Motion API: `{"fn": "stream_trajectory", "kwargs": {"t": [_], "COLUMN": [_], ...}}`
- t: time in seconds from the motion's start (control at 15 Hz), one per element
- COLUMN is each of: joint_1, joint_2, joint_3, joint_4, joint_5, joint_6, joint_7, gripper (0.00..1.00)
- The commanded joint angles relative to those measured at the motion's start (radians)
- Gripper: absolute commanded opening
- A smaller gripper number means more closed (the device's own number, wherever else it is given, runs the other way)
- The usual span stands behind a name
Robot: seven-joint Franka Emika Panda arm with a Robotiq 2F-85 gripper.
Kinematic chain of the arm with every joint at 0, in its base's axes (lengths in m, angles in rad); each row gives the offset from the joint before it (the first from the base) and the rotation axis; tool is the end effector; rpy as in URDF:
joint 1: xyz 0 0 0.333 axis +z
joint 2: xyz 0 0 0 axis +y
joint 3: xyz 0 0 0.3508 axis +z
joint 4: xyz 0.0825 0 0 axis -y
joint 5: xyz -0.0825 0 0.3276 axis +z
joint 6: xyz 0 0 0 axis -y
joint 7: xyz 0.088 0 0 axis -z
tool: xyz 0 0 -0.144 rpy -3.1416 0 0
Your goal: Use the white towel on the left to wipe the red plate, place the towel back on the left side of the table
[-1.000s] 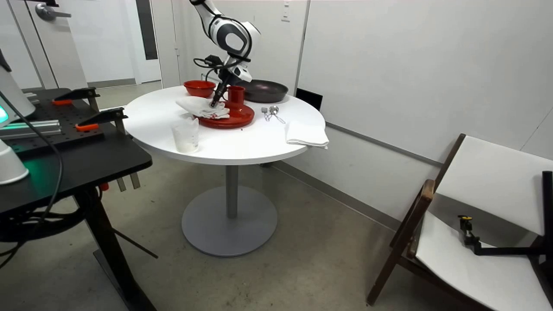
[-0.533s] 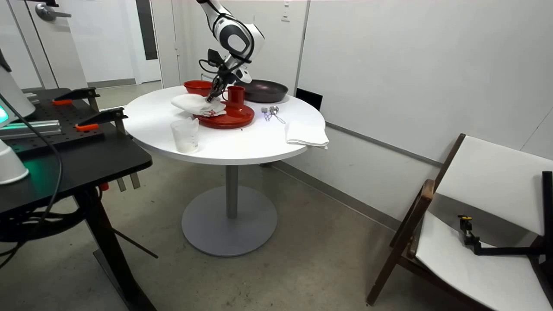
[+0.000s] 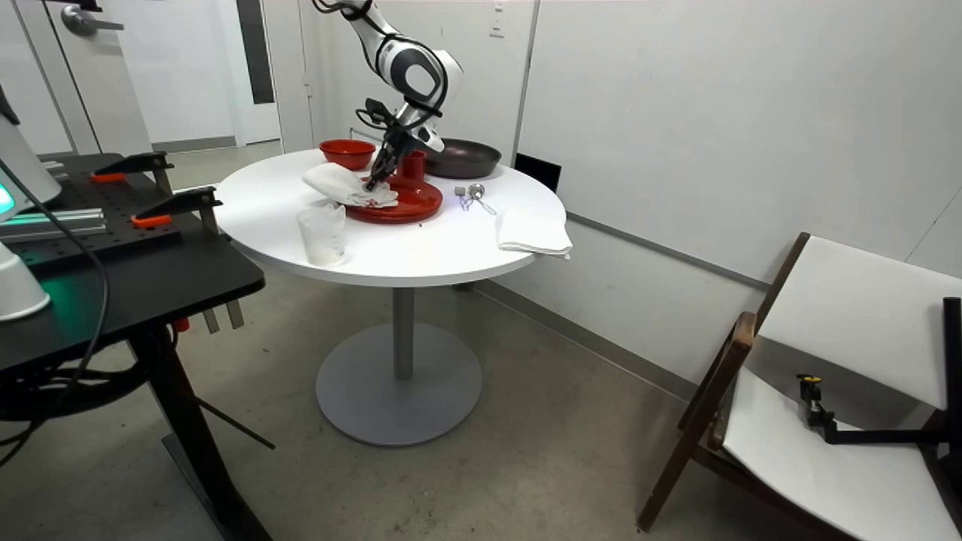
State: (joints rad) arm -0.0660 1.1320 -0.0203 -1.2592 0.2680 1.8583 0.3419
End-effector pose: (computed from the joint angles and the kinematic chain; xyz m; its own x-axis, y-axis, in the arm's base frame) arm 0.6420 -0.0230 0.0576 0.7074 -0.4580 -0.5383 -0.5333 -0.8457 0.0187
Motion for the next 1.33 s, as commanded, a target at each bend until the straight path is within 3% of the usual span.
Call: {"fn": "stream_trajectory", "kwargs": {"t": [0.0,0.13,0.67,1.07,1.27], "joint_1": [0.062,0.086,0.208,0.273,0.28], "joint_2": [0.053,0.058,0.076,0.074,0.061], "joint_3": [-0.079,-0.104,-0.218,-0.266,-0.257], "joint_4": [0.072,0.083,0.068,0.023,-0.015], "joint_5": [-0.097,-0.139,-0.343,-0.469,-0.467], "joint_6": [-0.046,-0.051,0.11,0.357,0.516], "joint_7": [0.094,0.131,0.3,0.438,0.505], "gripper": [0.02,0.03,0.02,0.03,0.02]}}
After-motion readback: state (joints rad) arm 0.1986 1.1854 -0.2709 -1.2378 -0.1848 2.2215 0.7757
